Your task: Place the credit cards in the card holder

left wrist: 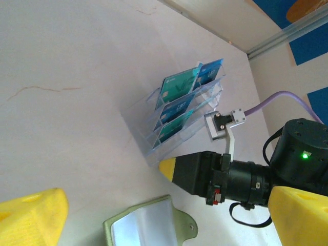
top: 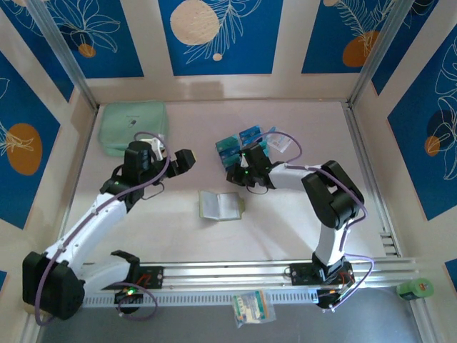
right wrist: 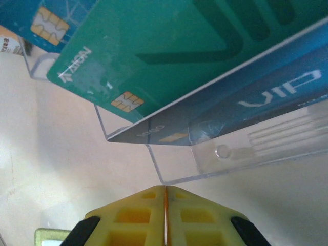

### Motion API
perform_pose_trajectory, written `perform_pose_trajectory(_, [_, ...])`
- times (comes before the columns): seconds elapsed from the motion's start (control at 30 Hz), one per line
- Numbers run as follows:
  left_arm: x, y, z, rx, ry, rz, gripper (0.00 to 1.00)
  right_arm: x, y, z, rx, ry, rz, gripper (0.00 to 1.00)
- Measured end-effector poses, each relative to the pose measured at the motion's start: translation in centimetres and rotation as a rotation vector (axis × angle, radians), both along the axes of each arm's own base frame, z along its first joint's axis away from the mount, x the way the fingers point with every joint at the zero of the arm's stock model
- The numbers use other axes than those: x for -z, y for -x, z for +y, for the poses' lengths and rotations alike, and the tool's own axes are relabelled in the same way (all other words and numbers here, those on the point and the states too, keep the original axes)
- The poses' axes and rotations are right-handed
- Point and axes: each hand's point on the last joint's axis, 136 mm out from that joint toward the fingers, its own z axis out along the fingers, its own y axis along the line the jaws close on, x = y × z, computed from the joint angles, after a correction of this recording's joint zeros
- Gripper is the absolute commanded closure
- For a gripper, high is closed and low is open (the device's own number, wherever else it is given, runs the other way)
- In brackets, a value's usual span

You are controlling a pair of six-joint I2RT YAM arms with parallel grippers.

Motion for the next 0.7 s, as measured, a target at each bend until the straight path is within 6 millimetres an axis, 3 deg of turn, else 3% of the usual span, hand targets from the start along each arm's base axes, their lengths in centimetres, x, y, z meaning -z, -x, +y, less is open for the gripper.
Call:
perform_pose_trajectory(0.43, [1.1,0.8,1.0,-0.028,-0.033,0.020,0.00,-0.2,-4.2,3.1,-0.040,-0.014,-0.037,0.92])
perform_pose_trajectory(0.6, [1.3,0.8,1.0,-0.030,-0.036,0.023,0.00,-2.5,-3.8,3.7,-0.105,-0.042,-0.069,0.89])
perform_pose_trajectory(0.7, [1.5,0.8,1.0,-0.030,-0.039,0.029,0.00,-5.8,-3.2,2.5,-0.111,-0.062,-0.108,0.84])
